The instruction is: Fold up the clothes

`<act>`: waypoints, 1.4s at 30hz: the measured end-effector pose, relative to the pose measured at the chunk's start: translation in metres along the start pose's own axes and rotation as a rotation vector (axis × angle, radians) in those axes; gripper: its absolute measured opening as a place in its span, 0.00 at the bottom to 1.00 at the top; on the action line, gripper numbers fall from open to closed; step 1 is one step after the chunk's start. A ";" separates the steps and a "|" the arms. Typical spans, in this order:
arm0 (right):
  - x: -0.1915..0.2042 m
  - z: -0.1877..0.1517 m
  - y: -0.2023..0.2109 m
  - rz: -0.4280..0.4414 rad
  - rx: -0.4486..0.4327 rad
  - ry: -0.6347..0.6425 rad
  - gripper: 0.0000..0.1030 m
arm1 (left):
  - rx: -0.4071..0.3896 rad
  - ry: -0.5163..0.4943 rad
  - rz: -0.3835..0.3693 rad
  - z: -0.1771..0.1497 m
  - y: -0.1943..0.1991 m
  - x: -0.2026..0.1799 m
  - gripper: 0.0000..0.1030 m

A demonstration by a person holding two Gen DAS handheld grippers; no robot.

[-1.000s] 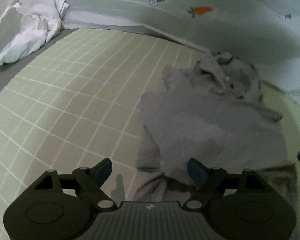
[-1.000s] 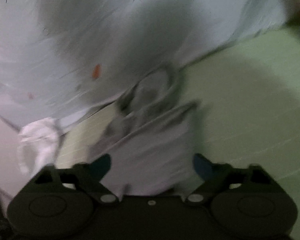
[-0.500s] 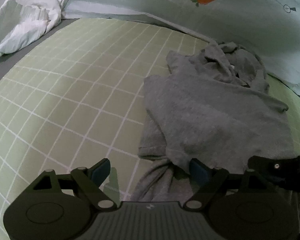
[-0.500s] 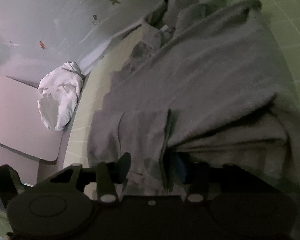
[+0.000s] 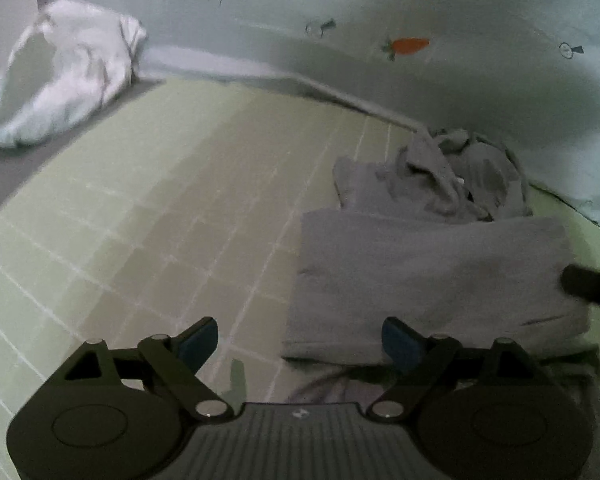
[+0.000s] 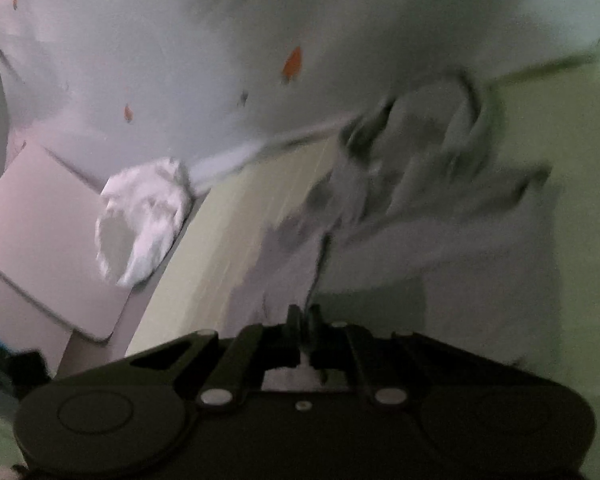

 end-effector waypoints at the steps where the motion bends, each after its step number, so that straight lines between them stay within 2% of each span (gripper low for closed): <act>1: -0.004 0.004 0.003 -0.015 -0.020 -0.001 0.03 | -0.006 -0.015 0.003 0.002 0.000 -0.002 0.87; 7: -0.045 0.013 0.026 -0.126 -0.069 -0.103 0.03 | -0.006 -0.057 -0.014 0.009 -0.010 -0.014 0.87; 13: -0.069 0.006 0.041 -0.211 -0.094 -0.143 0.03 | 0.020 -0.060 0.026 0.011 -0.024 -0.018 0.87; 17: -0.079 0.002 0.040 -0.269 -0.079 -0.119 0.03 | 0.041 -0.016 0.041 0.010 -0.032 -0.008 0.89; 20: -0.087 -0.007 0.032 -0.312 -0.032 -0.115 0.03 | 0.068 0.029 0.046 0.003 -0.040 0.000 0.93; 24: -0.085 -0.012 0.022 -0.362 0.003 -0.040 0.05 | 0.104 0.100 0.035 -0.002 -0.050 0.009 1.00; 26: -0.083 -0.011 0.019 -0.379 0.013 -0.007 0.04 | 0.113 0.135 0.024 -0.003 -0.053 0.012 1.00; 29: -0.078 -0.011 0.019 -0.396 0.025 0.033 0.11 | 0.115 0.122 0.028 -0.002 -0.055 0.010 1.00; 30: -0.077 -0.010 0.019 -0.412 0.028 0.049 0.20 | 0.120 0.122 0.030 -0.001 -0.056 0.009 1.00; 31: -0.076 -0.010 0.020 -0.437 0.034 0.065 0.35 | 0.125 0.123 0.030 0.000 -0.056 0.009 1.00; 32: -0.076 -0.009 0.021 -0.461 0.039 0.080 0.39 | 0.128 0.126 0.027 0.000 -0.056 0.010 1.00; 35: -0.077 -0.003 0.026 -0.467 0.027 0.078 0.39 | 0.128 0.145 0.019 0.003 -0.055 0.014 1.00; 38: -0.077 0.003 0.031 -0.482 0.019 0.081 0.51 | 0.113 0.158 0.017 0.006 -0.052 0.016 1.00; 41: -0.077 0.011 0.030 -0.513 0.026 0.112 0.74 | 0.076 0.146 0.021 0.016 -0.048 0.017 1.00; 42: -0.077 0.013 0.031 -0.516 0.025 0.120 0.86 | 0.062 0.148 0.018 0.021 -0.047 0.019 1.00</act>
Point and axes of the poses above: each gripper's, at about its wrist camera, not at the fingertips, and y roughly against the way its jaws point, x to its left, z to its top, the point moved 3 cm from there along -y, roughly the way its jaws point, and after that the axes turned 4 degrees about -x, right-handed, at the moved point
